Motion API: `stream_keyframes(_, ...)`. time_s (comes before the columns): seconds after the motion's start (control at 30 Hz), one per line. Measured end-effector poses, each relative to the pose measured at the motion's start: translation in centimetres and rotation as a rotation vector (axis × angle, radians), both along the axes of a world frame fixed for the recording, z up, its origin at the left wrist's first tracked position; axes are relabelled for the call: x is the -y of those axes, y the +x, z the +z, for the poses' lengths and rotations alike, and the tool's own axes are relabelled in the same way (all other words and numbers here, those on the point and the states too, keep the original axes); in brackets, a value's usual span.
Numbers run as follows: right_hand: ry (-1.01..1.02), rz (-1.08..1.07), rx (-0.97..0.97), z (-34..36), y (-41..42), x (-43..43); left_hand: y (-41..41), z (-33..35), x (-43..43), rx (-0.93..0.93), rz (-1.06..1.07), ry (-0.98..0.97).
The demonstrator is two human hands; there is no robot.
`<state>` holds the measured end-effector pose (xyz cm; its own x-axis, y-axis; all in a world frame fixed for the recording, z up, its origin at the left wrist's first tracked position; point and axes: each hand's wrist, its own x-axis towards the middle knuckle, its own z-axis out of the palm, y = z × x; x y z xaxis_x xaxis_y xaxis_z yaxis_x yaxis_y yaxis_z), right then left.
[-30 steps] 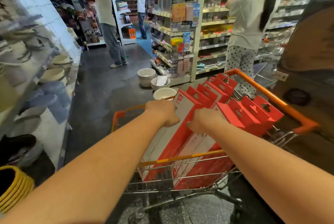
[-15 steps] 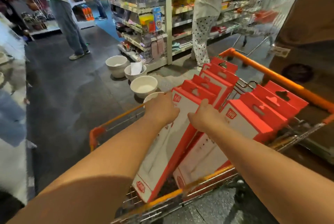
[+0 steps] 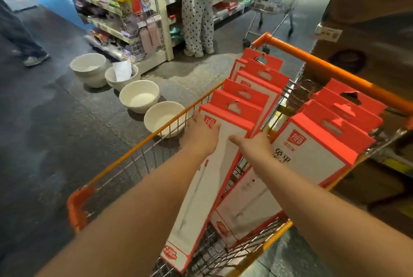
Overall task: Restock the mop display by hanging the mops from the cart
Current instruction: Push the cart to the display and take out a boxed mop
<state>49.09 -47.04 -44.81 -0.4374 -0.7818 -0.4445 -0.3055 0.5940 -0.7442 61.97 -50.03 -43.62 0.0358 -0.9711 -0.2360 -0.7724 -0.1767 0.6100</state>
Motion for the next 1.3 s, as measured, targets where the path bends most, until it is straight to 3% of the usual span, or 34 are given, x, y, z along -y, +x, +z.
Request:
stream_keyframes(0.2,-0.051,-0.027,0.148,-1.5,1.3,0.0,0.4,-1.3,1.1,-0.350,0.110,0.051)
stream_keyframes(0.37,-0.126,-0.191,0.228,-1.4,2.0,0.2,1.1,-1.5,0.2,-0.465,0.189,0.018)
stream_keyframes(0.6,-0.258,-0.185,0.331,-0.4,5.5,-1.4,4.9,-0.3,-2.4,-0.701,0.383,-0.075)
stream_keyframes(1.03,-0.469,0.350,0.479,10.8,11.9,-4.1,11.9,10.5,-12.0,-0.818,0.698,-0.535)
stream_keyframes(1.3,-0.651,0.654,0.615,19.3,13.8,-7.7,12.2,18.1,-19.1,-0.711,0.855,-0.794)
